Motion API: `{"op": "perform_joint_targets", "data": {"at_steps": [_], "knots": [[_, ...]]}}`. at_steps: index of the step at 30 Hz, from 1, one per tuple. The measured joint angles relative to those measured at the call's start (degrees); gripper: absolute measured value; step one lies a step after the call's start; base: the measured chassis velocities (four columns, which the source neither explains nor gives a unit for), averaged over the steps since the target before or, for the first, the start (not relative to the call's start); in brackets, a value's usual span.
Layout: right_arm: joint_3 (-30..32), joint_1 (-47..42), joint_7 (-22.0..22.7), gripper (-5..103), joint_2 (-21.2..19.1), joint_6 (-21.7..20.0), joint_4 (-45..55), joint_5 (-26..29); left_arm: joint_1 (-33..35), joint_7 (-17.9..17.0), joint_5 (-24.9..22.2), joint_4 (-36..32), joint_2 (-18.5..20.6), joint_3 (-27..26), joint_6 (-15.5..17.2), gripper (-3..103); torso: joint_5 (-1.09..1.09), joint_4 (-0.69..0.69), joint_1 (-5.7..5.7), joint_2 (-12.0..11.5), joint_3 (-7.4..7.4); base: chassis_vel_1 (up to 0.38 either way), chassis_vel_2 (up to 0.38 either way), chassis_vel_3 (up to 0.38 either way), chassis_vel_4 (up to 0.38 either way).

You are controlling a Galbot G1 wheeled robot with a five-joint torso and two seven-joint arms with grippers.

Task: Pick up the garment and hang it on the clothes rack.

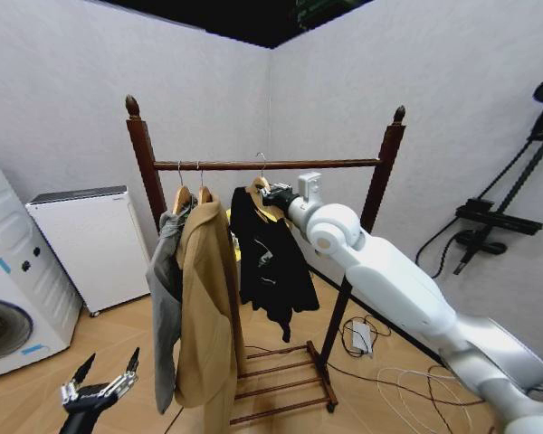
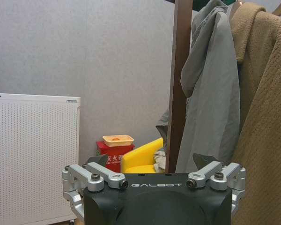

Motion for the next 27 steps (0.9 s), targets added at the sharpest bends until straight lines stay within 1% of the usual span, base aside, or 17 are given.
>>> {"op": "perform_joint_targets", "data": {"at_steps": [3, 4, 5, 6, 8, 9, 10, 11, 15, 21, 23, 26, 27], "knots": [[-1.7, 1.4, -0.1, 10, 3.3, -0.1, -3.5, -0.1, 0.0, 0.0, 0.0, 0.0, 0.0, 0.0, 0.0, 100, 0.01, -0.02, 0.0, 0.0, 0.0, 0.0, 0.0, 0.0, 0.0], [-1.7, 1.4, -0.1, 10, 3.3, -0.1, -3.5, -0.1, 0.0, 0.0, 0.0, 0.0, 0.0, 0.0, 0.0, 100, 0.01, -0.02, 0.0, 0.0, 0.0, 0.0, 0.0, 0.0, 0.0], [-2.3, 1.8, 0.2, 10, 4.9, -0.1, -5.1, -0.1, 0.0, 0.0, 0.0, 0.0, 0.0, 0.0, 0.0, 100, 0.02, -0.02, 0.0, 0.0, 0.0, 0.0, 0.0, 0.0, 0.0], [-2.3, 1.8, 0.2, 10, 4.9, -0.1, -5.1, -0.1, 0.0, 0.0, 0.0, 0.0, 0.0, 0.0, 0.0, 100, 0.02, -0.02, 0.0, 0.0, 0.0, 0.0, 0.0, 0.0, 0.0], [-2.8, 2.5, 0.5, 10, 8.0, -0.1, -8.0, -0.1, 0.0, 0.0, 0.0, 0.0, 0.0, 0.0, 0.0, 100, 0.01, -0.01, -0.01, 0.0, 0.0, 0.0, 0.0, 0.0, 0.0], [-2.8, 2.5, 0.5, 10, 8.0, -0.1, -8.0, -0.1, 0.0, 0.0, 0.0, 0.0, 0.0, 0.0, 0.0, 100, 0.01, -0.01, -0.01, 0.0, 0.0, 0.0, 0.0, 0.0, 0.0], [-2.8, 2.7, 0.6, 10, 8.7, -0.1, -8.7, -0.2, 0.0, 0.0, 0.0, 0.0, 0.0, 0.0, 0.0, 100, 0.01, -0.01, -0.01, 0.0, 0.0, 0.0, 0.0, 0.0, 0.0], [-2.9, 3.1, 0.6, 10, 10.2, 0.0, -10.6, -0.5, 0.0, 0.0, 0.0, 0.0, 0.0, 0.0, 0.0, 100, 0.0, 0.0, -0.01, 0.0, 0.0, 0.0, 0.0, 0.0, 0.0], [-3.0, 3.6, 0.6, 10, 12.0, 0.3, -14.1, -1.4, 0.0, 0.0, 0.0, 0.0, 0.0, 0.0, 0.0, 100, 0.0, 0.0, -0.01, 0.0, 0.0, 0.0, 0.0, 0.0, 0.0], [-2.9, 3.2, 0.5, 10, 12.1, 0.4, -15.5, -2.3, 0.0, 0.0, 0.0, 0.0, 0.0, 0.0, 0.0, 100, 0.01, 0.0, -0.01, 0.0, 0.0, 0.0, 0.0, 0.0, 0.0], [-2.8, 2.2, 0.0, 10, 11.1, 0.7, -15.3, -2.6, 0.0, 0.0, 0.0, 0.0, 0.0, 0.0, 0.0, 100, 0.02, -0.02, -0.02, 0.0, -0.01, 0.0, 0.0, 0.0, 0.0], [-2.5, 1.5, -0.3, 10, 10.8, 1.0, -15.2, -2.9, 0.0, 0.0, 0.0, 0.0, 0.0, 0.0, 0.0, 100, 0.03, -0.02, -0.02, 0.0, -0.01, 0.0, 0.0, 0.0, 0.0], [-2.2, 0.9, -1.1, 10, 10.8, 1.3, -15.2, -3.3, 0.0, 0.0, 0.0, 0.0, 0.0, 0.0, 0.0, 100, 0.02, -0.02, -0.01, 0.0, -0.01, 0.0, 0.0, 0.0, 0.0]]}}
